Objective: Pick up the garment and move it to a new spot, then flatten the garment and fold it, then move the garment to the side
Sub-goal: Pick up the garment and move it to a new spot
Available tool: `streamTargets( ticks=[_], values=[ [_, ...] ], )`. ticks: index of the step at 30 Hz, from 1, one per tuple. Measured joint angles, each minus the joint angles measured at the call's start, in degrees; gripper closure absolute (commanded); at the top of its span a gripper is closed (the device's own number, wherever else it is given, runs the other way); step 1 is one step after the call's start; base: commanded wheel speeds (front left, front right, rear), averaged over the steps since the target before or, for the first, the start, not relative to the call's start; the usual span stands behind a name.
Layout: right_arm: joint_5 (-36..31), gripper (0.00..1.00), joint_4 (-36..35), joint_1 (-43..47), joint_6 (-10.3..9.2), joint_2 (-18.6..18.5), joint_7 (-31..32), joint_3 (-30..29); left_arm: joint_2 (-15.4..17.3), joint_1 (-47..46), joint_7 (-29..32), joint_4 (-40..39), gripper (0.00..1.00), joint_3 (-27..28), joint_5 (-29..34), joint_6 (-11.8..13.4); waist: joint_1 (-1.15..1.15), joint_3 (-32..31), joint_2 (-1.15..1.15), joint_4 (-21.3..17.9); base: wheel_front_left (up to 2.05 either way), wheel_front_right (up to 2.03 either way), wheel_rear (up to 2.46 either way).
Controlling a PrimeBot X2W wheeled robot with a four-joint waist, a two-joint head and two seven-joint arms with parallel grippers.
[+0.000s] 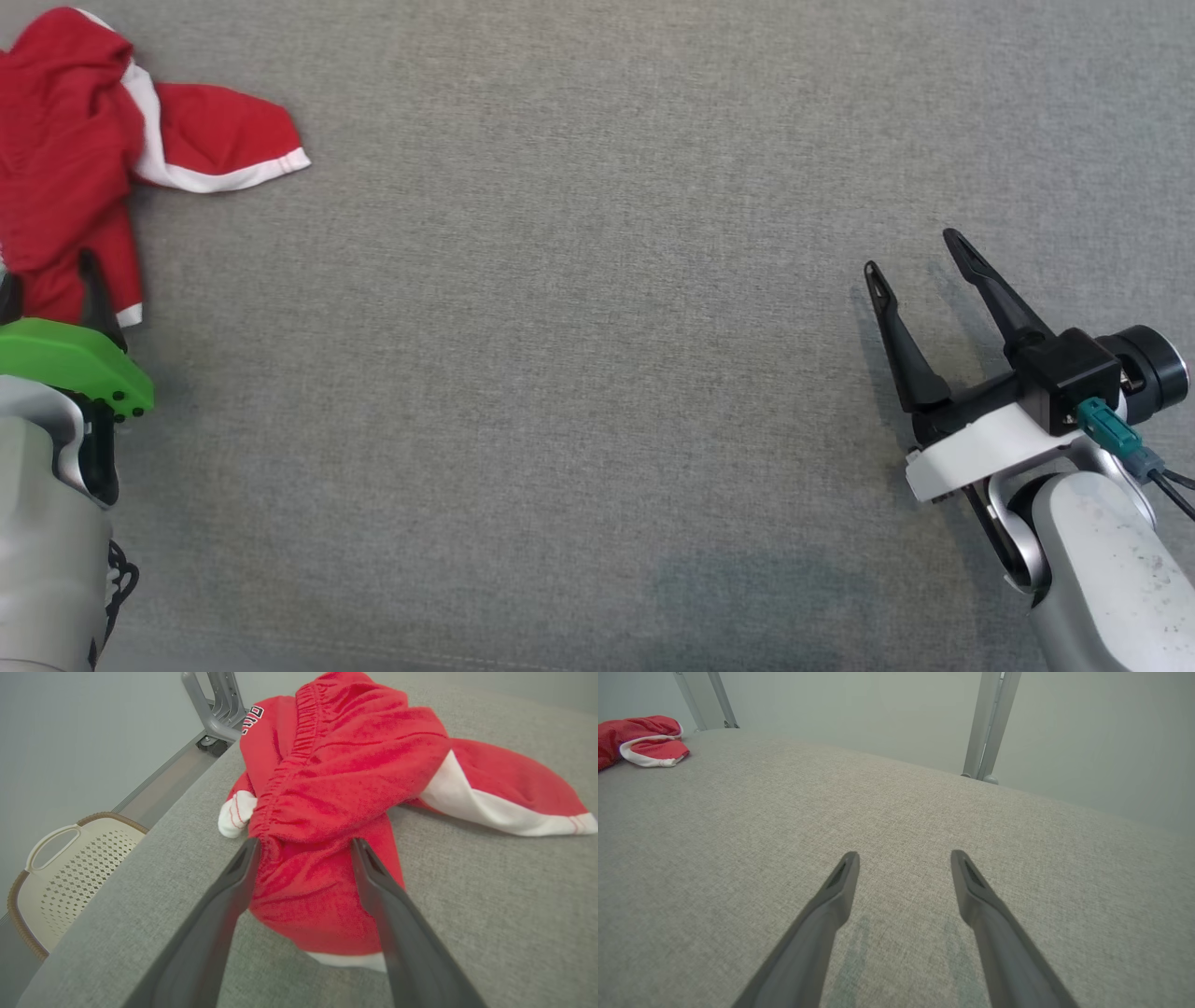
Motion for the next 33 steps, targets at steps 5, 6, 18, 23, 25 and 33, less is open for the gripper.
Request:
streamTargets(
  ticks=[5,6,18,23,25,33],
  values=[
    [0.0,0.00,-0.2,0.5,0.00,0.7,-0.2,-0.4,0.3,-0.9,-0.2,1.6,0.78,0.9,1.2,3.1,0.00,1.7,0.00,-2.4,0.00,0.00,0.00],
    [0.0,0.00,-0.2,0.6,0.00,0.8,-0.2,-0.4,0.5,-0.9,-0.2,1.6,1.00,1.0,1.5,3.2,0.00,1.8,0.00,-2.8,0.00,0.00,0.00],
    [1.6,0.00,3.6,1.4,0.00,3.5,-2.1,-0.9,1.9,1.3,-0.2,-14.6,1.00,2.2,10.8,1.2,0.00,-1.2,0.00,-2.4,0.00,0.00,0.00],
    [3.3,0.00,8.3,1.5,0.00,6.9,-3.6,-0.5,1.9,1.6,-0.2,-23.6,1.00,0.5,16.1,-1.2,0.00,-4.6,0.00,-2.3,0.00,0.00,0.00],
    [4.1,0.00,10.1,1.7,0.00,8.0,-4.0,-0.5,1.3,1.7,-0.3,-26.1,1.00,-1.4,17.5,-1.8,0.00,-6.2,0.00,-2.4,0.00,0.00,0.00],
    [6.6,0.00,12.5,4.7,0.00,10.5,-4.3,-2.3,-2.4,1.2,0.0,-32.8,1.00,-9.5,17.3,-2.9,0.00,-13.6,0.00,-4.3,0.00,0.00,0.00]
  ],
)
